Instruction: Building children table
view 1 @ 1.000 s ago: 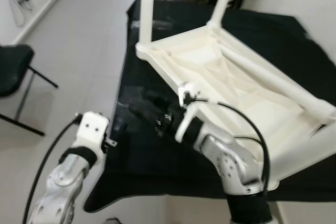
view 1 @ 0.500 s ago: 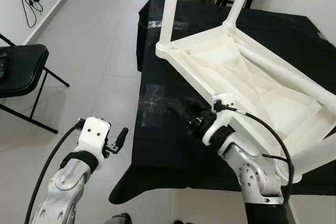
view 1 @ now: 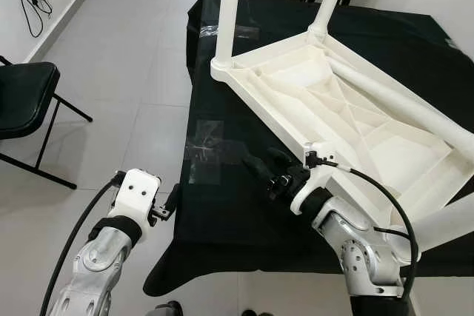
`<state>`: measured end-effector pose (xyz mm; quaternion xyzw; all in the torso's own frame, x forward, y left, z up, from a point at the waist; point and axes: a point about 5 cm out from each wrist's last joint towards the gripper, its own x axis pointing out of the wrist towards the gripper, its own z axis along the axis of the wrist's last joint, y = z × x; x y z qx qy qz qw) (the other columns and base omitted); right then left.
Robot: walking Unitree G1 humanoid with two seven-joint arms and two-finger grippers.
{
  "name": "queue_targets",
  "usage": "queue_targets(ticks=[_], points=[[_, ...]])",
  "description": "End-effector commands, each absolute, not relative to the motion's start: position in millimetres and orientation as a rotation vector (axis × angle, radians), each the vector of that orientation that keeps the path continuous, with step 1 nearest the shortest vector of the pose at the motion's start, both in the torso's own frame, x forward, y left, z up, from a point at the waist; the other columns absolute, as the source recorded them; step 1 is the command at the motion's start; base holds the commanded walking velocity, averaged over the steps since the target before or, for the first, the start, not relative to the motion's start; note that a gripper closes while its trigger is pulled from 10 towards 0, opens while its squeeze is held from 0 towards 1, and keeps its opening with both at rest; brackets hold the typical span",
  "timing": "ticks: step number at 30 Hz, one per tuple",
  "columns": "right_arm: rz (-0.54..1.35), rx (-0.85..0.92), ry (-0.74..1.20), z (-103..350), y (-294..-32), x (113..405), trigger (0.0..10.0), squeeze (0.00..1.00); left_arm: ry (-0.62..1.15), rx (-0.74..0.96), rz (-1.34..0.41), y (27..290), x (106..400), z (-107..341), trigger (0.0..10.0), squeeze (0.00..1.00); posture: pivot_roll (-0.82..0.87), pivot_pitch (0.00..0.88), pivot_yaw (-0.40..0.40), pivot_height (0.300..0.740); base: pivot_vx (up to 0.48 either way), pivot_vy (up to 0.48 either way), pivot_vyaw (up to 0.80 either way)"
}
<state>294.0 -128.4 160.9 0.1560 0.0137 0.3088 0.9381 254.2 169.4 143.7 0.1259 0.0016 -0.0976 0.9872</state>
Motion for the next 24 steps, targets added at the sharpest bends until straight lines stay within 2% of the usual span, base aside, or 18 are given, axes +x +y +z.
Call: queue_targets(ticks=[1, 15, 24], points=[[0.617, 0.342, 0.041, 153.0, -131.2, 291.1, 10.0, 0.00, 0.027, 0.250, -0.209, 165.2, 252.5, 136.3, 10.0, 0.00, 0.08, 0.177, -0.123, 0.740, -0.247, 0.000, 0.00], [0.621, 0.344, 0.039, 152.5, -130.8, 292.4, 10.0, 0.00, 0.006, 0.253, -0.190, 168.3, 254.0, 141.7, 10.0, 0.00, 0.08, 0.179, -0.125, 0.740, -0.275, 0.000, 0.00], [0.587, 0.319, 0.044, 151.5, -131.9, 294.2, 10.0, 0.00, -0.022, 0.244, -0.185, 174.4, 256.3, 144.4, 10.0, 0.00, 0.08, 0.179, -0.126, 0.740, 0.000, 0.000, 0.00]])
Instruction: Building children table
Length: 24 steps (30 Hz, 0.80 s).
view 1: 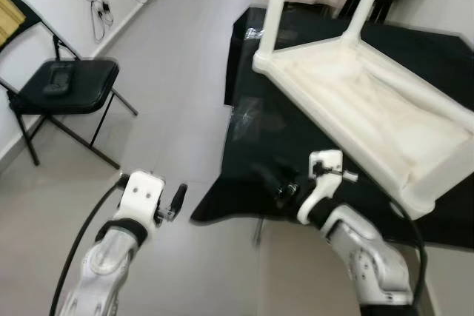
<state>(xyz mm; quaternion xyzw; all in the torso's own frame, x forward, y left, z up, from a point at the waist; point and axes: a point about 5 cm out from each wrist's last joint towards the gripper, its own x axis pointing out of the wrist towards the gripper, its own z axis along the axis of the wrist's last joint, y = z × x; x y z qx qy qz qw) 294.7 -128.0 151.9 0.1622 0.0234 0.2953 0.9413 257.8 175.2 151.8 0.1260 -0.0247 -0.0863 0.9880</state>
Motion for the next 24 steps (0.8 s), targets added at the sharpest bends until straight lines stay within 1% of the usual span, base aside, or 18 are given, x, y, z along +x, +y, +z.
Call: queue_targets(ticks=[1, 2, 5, 7, 10, 12, 15, 16, 17, 19, 20, 22, 24], points=[[0.558, 0.309, 0.044, 151.1, -133.7, 295.6, 10.0, 0.00, -0.026, 0.237, -0.194, 174.3, 256.2, 144.2, 10.0, 0.00, 0.08, 0.180, -0.125, 0.740, 0.000, 0.000, 0.00], [0.490, 0.288, 0.048, 149.3, -138.4, 299.2, 10.0, 0.00, -0.021, 0.233, -0.203, 173.4, 255.8, 143.1, 10.0, 0.00, 0.08, 0.181, -0.125, 0.740, 0.000, 0.000, 0.00], [0.436, 0.284, 0.054, 147.5, -142.7, 301.9, 10.0, 0.00, -0.018, 0.212, -0.220, 171.4, 255.0, 142.0, 10.0, 0.00, 0.08, 0.181, -0.125, 0.740, 0.000, 0.000, 0.00], [0.321, 0.274, 0.067, 143.6, -152.7, 305.2, 10.0, 0.00, 0.000, 0.156, -0.232, 167.6, 253.4, 137.5, 10.0, 0.00, 0.07, 0.181, -0.124, 0.740, 0.000, -0.450, 0.00], [0.314, 0.277, 0.067, 143.4, -154.4, 304.4, 10.0, 0.00, 0.002, 0.145, -0.238, 165.9, 253.0, 136.1, 10.0, 0.00, 0.07, 0.182, -0.123, 0.740, 0.000, -0.450, 0.00], [0.390, 0.266, 0.064, 144.2, -153.8, 300.6, 10.0, 0.00, -0.001, 0.137, -0.246, 164.7, 253.6, 136.1, 10.0, 0.00, 0.07, 0.183, -0.123, 0.740, 0.000, -0.446, 0.00], [0.434, 0.251, 0.060, 145.1, -153.1, 299.1, 10.0, 0.00, -0.003, 0.135, -0.250, 164.3, 253.9, 136.4, 10.0, 0.00, 0.07, 0.182, -0.124, 0.740, 0.000, -0.449, 0.00], [0.504, 0.237, 0.053, 147.9, -152.6, 297.8, 10.0, 0.00, -0.006, 0.133, -0.256, 163.9, 253.9, 136.7, 10.0, 0.00, 0.07, 0.182, -0.124, 0.740, 0.000, -0.450, 0.00], [0.504, 0.237, 0.053, 147.9, -152.6, 297.8, 10.0, 0.00, -0.006, 0.133, -0.256, 163.9, 253.9, 136.7, 10.0, 0.00, 0.07, 0.182, -0.124, 0.740, 0.000, -0.450, 0.00], [0.635, 0.214, 0.047, 153.4, -152.3, 294.7, 10.0, 0.00, -0.010, 0.133, -0.269, 162.6, 254.1, 137.0, 10.0, 0.00, 0.07, 0.182, -0.122, 0.740, 0.000, -0.450, 0.00], [0.635, 0.214, 0.047, 153.4, -152.3, 294.7, 10.0, 0.00, -0.010, 0.133, -0.269, 162.6, 254.1, 137.0, 10.0, 0.00, 0.07, 0.182, -0.122, 0.740, 0.000, -0.450, 0.00], [0.832, 0.174, 0.054, 159.3, -154.7, 284.2, 10.0, 0.00, -0.015, 0.129, -0.284, 160.9, 253.8, 138.2, 10.0, 0.00, 0.07, 0.182, -0.119, 0.740, 0.000, -0.450, 0.00], [0.832, 0.174, 0.054, 159.3, -154.7, 284.2, 10.0, 0.00, -0.015, 0.129, -0.284, 160.9, 253.8, 138.2, 10.0, 0.00, 0.07, 0.182, -0.119, 0.740, 0.000, -0.450, 0.00]])
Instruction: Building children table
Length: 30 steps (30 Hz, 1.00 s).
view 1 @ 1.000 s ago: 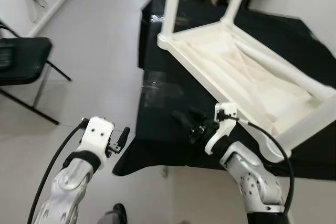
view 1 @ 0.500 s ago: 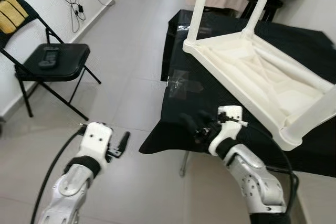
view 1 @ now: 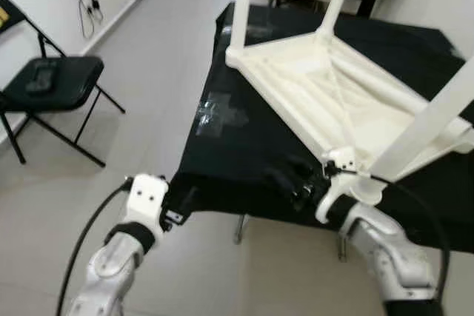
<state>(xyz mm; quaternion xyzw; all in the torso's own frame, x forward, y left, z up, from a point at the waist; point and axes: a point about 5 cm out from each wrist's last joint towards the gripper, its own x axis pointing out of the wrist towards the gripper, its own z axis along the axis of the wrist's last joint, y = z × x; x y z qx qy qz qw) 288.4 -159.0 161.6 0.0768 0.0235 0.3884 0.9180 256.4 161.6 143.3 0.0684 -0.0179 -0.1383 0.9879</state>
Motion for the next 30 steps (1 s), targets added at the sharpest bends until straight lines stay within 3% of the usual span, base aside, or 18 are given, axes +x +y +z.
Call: queue_targets(ticks=[1, 4, 10, 14, 20, 25, 30], points=[[0.894, 0.172, 0.062, 161.2, -155.9, 280.2, 10.0, 0.00, -0.017, 0.126, -0.289, 160.3, 253.6, 138.6, 10.0, 0.00, 0.07, 0.182, -0.119, 0.740, 0.000, -0.450, 0.00], [1.082, 0.149, 0.119, 165.6, -161.9, 264.9, 10.0, 0.00, -0.020, 0.128, -0.313, 157.9, 252.8, 139.7, 10.0, 0.00, 0.08, 0.185, -0.118, 0.740, 0.000, -0.454, 0.00], [1.251, 0.107, 0.227, 164.8, -168.4, 248.0, 10.0, 0.00, -0.025, 0.131, -0.339, 155.2, 252.0, 141.0, 10.0, 0.00, 0.08, 0.185, -0.117, 0.740, 0.000, -0.454, 0.00], [1.340, -0.015, 0.357, 161.9, -183.0, 238.3, 10.0, 0.00, -0.035, 0.130, -0.388, 151.3, 250.1, 144.3, 10.0, 0.00, 0.08, 0.188, -0.110, 0.740, 0.000, -0.454, 0.00], [1.273, -0.192, 0.394, 166.6, -200.6, 251.1, 10.0, 0.00, -0.054, 0.141, -0.445, 146.6, 248.5, 149.8, 10.0, 0.00, 0.08, 0.189, -0.118, 0.740, 0.000, -0.453, 0.00], [1.203, -0.262, 0.361, 167.5, -198.5, 264.0, 10.0, 0.00, -0.085, 0.162, -0.450, 146.4, 249.8, 156.4, 10.0, 0.00, 0.08, 0.190, -0.119, 0.740, 0.000, -0.407, 0.00], [1.199, -0.294, 0.319, 172.1, -192.6, 269.4, 10.0, 0.00, -0.149, 0.200, -0.562, 132.6, 247.4, 176.2, 10.0, 0.00, 0.08, 0.191, -0.121, 0.740, 0.000, 0.000, 0.00]])
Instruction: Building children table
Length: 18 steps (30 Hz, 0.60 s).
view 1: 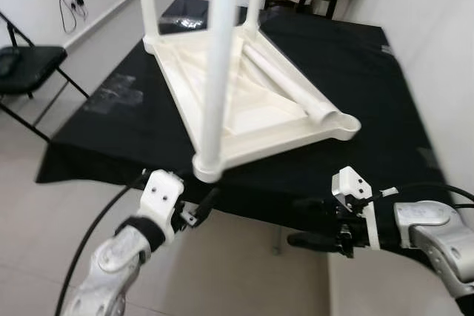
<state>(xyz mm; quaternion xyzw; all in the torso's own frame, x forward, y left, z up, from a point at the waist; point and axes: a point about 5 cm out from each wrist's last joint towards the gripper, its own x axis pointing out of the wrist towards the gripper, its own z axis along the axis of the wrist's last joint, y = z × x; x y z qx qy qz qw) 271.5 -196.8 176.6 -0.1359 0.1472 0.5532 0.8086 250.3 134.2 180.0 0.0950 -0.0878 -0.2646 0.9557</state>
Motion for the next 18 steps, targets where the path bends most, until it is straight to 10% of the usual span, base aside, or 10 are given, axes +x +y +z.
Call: queue_targets(ticks=[1, 11, 13, 14, 18], points=[[1.209, -0.291, 0.315, 172.8, -191.1, 269.2, 10.0, 0.00, -0.176, 0.208, -0.553, 131.8, 249.7, 183.0, 10.0, 0.00, 0.08, 0.190, -0.120, 0.740, 0.000, 0.000, 0.00], [1.233, -0.295, 0.304, 168.7, -186.0, 268.4, 10.0, 0.00, -0.297, 0.410, -0.252, 158.7, 270.7, 207.6, 10.0, 0.00, 0.08, 0.192, -0.115, 0.740, 0.000, 0.000, 0.00], [1.231, -0.298, 0.304, 167.9, -185.9, 269.0, 10.0, 0.00, -0.303, 0.435, -0.216, 162.8, 271.6, 209.0, 10.0, 0.18, 0.08, 0.193, -0.114, 0.740, 0.000, 0.000, 0.00], [1.230, -0.302, 0.302, 167.3, -185.1, 269.5, 10.0, 0.00, -0.304, 0.431, -0.186, 166.8, 272.2, 209.1, 10.0, 1.00, 0.08, 0.192, -0.114, 0.740, 0.000, 0.000, 0.00], [1.234, -0.303, 0.296, 166.8, -182.3, 269.7, 10.0, 0.00, -0.289, 0.407, -0.138, 172.3, 274.0, 205.8, 10.0, 1.00, 0.08, 0.193, -0.116, 0.740, 0.000, 0.000, 0.00]])
